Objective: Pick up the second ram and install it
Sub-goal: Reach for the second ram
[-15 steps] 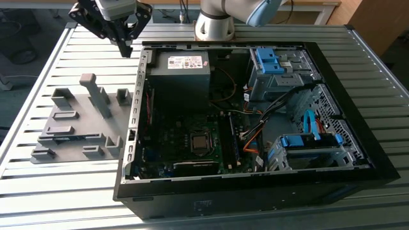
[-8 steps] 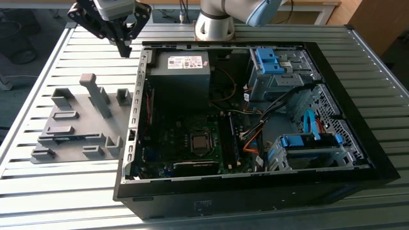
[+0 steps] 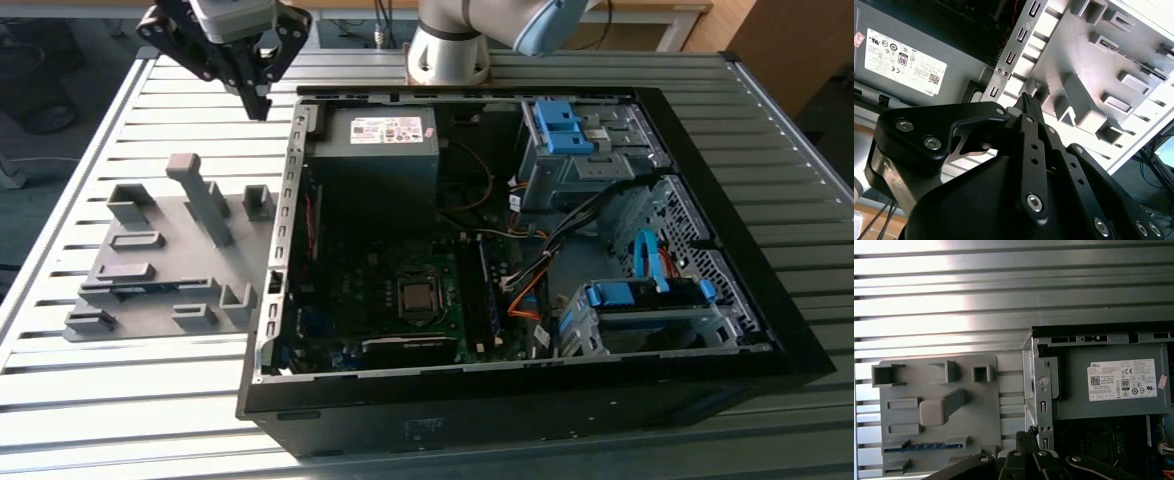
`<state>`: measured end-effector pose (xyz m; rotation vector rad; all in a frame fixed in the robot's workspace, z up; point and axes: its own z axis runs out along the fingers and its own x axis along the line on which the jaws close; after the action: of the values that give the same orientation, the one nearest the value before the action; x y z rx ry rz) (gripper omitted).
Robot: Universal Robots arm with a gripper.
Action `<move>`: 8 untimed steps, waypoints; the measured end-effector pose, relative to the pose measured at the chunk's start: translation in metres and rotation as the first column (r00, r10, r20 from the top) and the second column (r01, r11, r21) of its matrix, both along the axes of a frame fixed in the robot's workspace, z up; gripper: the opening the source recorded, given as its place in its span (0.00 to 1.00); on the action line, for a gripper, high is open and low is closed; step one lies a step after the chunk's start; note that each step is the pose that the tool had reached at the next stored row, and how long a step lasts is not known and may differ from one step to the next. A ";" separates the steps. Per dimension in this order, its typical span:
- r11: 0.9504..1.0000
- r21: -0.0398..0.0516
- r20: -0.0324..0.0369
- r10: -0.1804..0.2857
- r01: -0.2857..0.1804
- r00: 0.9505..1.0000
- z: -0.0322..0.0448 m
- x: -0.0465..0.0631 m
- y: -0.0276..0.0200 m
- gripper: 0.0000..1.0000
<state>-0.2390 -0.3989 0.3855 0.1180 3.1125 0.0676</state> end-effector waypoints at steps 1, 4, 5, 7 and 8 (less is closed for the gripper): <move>1.000 0.000 0.000 0.000 0.000 1.000 0.0000 -0.001 0.0000 0.11; 1.000 0.000 0.000 0.000 0.000 1.000 0.0000 -0.002 0.0000 0.11; 1.000 0.000 0.000 0.000 0.000 1.000 0.0000 -0.003 0.0000 0.11; 1.000 0.000 0.000 0.000 0.000 1.000 -0.0001 -0.004 0.0000 0.11; 1.000 0.000 0.000 0.000 0.000 1.000 -0.0001 -0.005 0.0000 0.11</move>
<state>-0.2437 -0.3989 0.3854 0.1181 3.1124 0.0677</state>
